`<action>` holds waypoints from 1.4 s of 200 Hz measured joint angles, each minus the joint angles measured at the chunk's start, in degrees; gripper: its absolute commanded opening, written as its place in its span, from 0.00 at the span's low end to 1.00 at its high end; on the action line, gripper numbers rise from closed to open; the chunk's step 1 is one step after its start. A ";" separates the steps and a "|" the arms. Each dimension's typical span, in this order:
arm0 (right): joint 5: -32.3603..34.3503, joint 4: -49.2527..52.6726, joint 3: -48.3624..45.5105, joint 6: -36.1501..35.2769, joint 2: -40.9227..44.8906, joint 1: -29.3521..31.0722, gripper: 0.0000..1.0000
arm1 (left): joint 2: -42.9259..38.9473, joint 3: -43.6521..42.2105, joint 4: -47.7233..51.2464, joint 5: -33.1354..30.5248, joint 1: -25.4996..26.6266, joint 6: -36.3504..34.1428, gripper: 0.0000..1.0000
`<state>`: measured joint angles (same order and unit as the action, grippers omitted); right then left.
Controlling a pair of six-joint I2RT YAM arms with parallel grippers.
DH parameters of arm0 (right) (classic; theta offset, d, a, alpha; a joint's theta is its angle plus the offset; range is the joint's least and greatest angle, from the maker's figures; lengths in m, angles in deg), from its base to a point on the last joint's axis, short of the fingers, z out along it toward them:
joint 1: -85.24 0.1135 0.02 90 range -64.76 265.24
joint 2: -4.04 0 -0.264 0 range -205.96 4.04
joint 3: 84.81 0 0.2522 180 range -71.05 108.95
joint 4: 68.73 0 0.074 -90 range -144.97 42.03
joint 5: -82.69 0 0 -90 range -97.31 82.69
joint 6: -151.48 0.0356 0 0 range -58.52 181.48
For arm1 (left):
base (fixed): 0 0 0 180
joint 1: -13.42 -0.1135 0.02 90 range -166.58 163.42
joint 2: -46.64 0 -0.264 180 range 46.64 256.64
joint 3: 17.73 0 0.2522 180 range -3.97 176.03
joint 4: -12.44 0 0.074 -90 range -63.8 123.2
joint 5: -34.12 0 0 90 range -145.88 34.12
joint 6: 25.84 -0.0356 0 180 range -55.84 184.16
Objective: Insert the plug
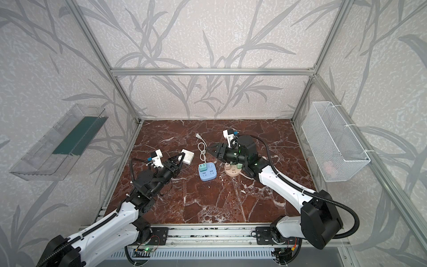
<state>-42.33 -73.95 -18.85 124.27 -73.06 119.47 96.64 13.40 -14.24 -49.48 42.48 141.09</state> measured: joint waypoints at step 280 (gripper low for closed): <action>1.60 -19.06 3.26 11.47 -13.55 8.17 0.32 | 14.62 1.46 -24.17 -7.98 5.95 5.55 0.00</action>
<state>-40.74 -93.01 -15.59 135.74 -86.61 127.65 111.26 14.86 -38.42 -57.46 48.42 146.64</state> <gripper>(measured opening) 0.363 0.300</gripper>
